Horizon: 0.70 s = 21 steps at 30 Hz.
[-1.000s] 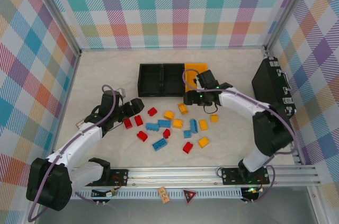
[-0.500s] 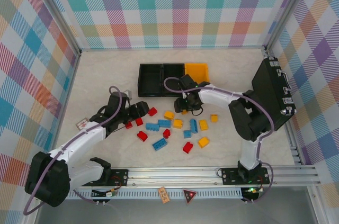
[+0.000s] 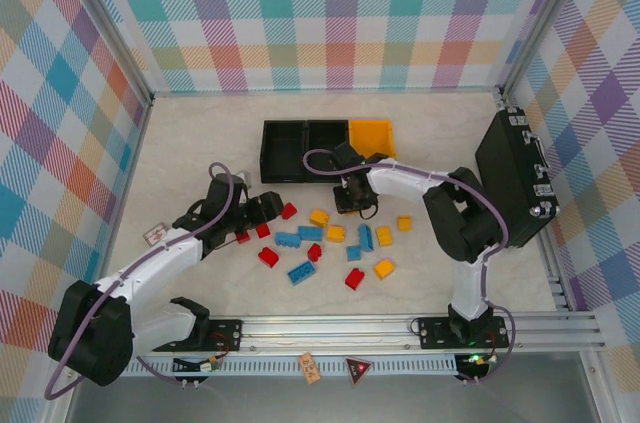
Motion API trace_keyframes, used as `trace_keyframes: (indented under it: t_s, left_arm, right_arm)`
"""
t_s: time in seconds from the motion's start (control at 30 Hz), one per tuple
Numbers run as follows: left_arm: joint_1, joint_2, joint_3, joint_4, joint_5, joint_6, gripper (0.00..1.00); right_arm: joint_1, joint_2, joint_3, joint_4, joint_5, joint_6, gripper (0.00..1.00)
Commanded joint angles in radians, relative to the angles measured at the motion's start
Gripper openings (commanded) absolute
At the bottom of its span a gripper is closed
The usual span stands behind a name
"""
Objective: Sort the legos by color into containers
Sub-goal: Pick up the lego from the center of the table.
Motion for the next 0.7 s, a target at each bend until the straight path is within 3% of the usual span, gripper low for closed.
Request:
trace_keyframes:
  t_s: [0.0,0.3,0.67]
  left_arm:
    - [-0.026,0.021,0.013,0.028,0.019,-0.006,0.74]
    - [-0.101,0.107,0.099,0.066,0.053,0.003,0.73]
    - [-0.183,0.198,0.193,0.072,0.046,0.014,0.72]
  right_arm:
    - [0.005,-0.098,0.014,-0.046,0.025,-0.007,0.31]
    - [-0.066,-0.151,0.086,-0.111,0.023,-0.001,0.31]
    - [-0.171,-0.009,0.291,-0.205,0.052,0.027,0.32]
